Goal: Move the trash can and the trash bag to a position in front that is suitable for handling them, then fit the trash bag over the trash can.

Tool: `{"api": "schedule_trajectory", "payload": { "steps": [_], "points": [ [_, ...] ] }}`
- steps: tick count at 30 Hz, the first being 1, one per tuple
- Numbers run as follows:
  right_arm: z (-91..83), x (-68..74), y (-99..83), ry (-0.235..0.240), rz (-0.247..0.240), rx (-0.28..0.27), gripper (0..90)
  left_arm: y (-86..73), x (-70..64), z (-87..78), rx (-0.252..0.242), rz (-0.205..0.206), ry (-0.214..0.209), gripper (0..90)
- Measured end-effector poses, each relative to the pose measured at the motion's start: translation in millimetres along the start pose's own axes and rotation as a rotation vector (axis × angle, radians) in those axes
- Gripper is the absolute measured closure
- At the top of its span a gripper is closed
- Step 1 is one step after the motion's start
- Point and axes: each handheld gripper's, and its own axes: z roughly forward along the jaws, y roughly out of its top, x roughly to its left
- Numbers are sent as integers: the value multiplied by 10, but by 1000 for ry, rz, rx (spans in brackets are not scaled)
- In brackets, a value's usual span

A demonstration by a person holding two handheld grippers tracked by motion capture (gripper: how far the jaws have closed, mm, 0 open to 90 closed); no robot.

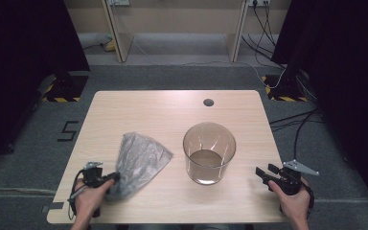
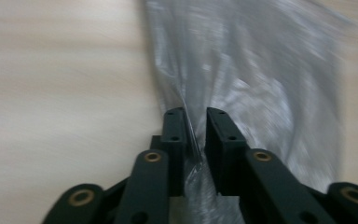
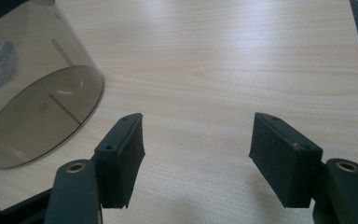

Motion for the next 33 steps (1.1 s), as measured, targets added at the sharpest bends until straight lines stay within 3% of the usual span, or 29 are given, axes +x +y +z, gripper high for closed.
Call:
{"api": "schedule_trajectory", "payload": {
  "steps": [3, 6, 8, 11, 14, 17, 20, 33],
  "points": [
    [0, 1, -3, 1, 1, 0, 349, -106, -248, -22, 12, 59, -54, 707],
    [-3, 0, -10, 2, -1, -2, 349, -126, -380, -32, -1, 112, -53, 663],
    [-16, -1, -12, 1, 1, -6, 349, -111, -412, -54, -61, 151, -63, 606],
    [-20, -12, -18, -1, 7, -11, 349, -79, -357, -51, -188, 223, -88, 472],
    [-19, -30, -23, -2, 12, -12, 348, -58, -253, -13, -241, 200, -113, 357],
    [-26, -29, -22, -2, 14, -18, 348, -50, -173, 32, -273, 163, -118, 305],
    [-44, -28, -24, -4, 11, -21, 347, -55, -146, 61, -272, 145, -116, 295],
    [-26, 9, 3, 2, 6, -25, 344, -53, -141, 36, -286, 149, -120, 294]
  ]
}}
